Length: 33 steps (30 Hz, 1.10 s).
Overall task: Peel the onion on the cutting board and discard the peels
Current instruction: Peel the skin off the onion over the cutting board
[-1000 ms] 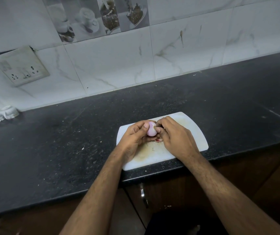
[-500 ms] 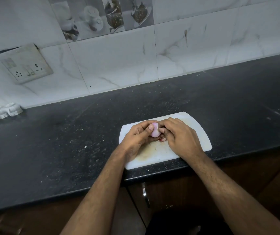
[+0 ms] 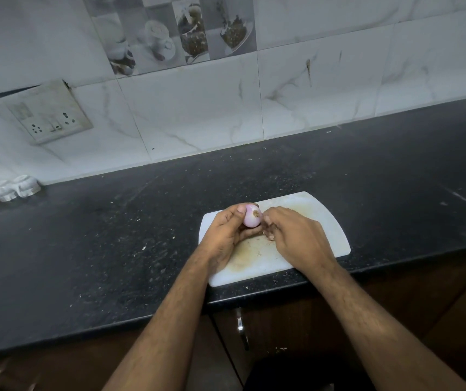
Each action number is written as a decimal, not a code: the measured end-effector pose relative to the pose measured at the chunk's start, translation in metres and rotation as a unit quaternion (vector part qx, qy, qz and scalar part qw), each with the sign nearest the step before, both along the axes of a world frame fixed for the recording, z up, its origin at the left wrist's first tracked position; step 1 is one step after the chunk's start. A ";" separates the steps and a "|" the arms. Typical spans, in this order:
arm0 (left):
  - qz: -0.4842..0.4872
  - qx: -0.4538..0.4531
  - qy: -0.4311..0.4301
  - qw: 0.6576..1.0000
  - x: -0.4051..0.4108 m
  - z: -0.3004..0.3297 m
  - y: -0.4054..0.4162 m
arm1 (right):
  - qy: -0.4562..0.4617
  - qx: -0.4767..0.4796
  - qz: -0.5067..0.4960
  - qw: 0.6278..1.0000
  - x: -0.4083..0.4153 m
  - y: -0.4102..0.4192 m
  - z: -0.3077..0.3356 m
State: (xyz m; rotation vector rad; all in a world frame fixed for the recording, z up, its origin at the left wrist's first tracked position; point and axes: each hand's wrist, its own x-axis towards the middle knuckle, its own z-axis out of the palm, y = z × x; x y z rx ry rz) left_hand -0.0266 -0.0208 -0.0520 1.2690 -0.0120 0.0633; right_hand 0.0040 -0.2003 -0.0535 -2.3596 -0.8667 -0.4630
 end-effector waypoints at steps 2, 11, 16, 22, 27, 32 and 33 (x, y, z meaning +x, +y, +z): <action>0.000 0.004 0.001 1.000 0.000 0.000 -0.001 | 0.014 0.038 -0.022 0.999 0.002 0.000 0.000; -0.029 0.038 -0.012 0.999 -0.001 0.000 0.000 | 0.032 0.091 -0.007 0.995 0.006 0.000 0.001; -0.043 0.057 -0.021 0.997 -0.002 -0.001 0.000 | 0.014 0.124 0.015 0.992 0.007 -0.001 -0.002; -0.044 0.051 -0.020 0.997 -0.002 -0.001 -0.001 | -0.078 0.049 -0.022 0.995 0.005 0.001 -0.005; -0.047 0.053 -0.021 0.997 -0.001 -0.003 -0.001 | -0.122 -0.007 -0.048 0.991 0.001 0.002 -0.002; -0.059 0.042 -0.029 0.997 -0.002 -0.001 0.000 | -0.098 -0.006 -0.037 0.994 0.003 0.002 -0.002; -0.061 0.041 -0.031 0.997 -0.003 -0.001 0.000 | -0.097 -0.009 -0.037 0.995 0.004 0.003 -0.002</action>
